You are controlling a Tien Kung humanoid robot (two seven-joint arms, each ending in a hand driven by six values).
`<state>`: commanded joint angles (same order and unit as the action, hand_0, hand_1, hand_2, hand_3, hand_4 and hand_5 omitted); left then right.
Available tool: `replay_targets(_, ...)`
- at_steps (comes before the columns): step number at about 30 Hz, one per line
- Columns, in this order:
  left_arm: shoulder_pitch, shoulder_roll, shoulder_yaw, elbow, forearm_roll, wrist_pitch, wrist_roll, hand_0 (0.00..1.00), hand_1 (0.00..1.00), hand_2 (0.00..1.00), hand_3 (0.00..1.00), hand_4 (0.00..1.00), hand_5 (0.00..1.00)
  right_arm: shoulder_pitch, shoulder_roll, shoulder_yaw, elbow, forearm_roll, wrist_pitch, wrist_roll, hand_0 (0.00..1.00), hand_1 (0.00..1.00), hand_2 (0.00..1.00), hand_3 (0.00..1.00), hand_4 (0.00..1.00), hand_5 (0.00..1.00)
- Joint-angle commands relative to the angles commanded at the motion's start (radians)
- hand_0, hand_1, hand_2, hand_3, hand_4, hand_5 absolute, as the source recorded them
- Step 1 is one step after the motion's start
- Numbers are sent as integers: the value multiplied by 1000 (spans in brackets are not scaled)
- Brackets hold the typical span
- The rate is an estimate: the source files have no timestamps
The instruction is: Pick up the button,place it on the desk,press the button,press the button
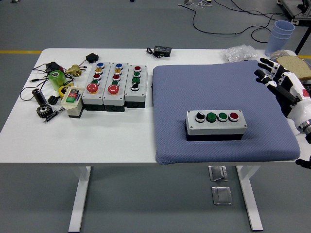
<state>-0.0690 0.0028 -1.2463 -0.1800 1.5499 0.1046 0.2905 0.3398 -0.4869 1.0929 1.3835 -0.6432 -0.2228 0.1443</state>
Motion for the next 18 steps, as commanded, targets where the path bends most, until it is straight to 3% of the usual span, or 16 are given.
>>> replay_targets(10,0,0,4,0,0,-1,0,649,651,667,570,313,859,-31,23,32,-47,414,-11,-14,763,710,757,767,768,380)
replay_targets(18,2,-1,2,0,5,-1,1,648,651,667,570,313,859,-41,34,33,-51,447,-8,-18,760,711,751,762,760,375)
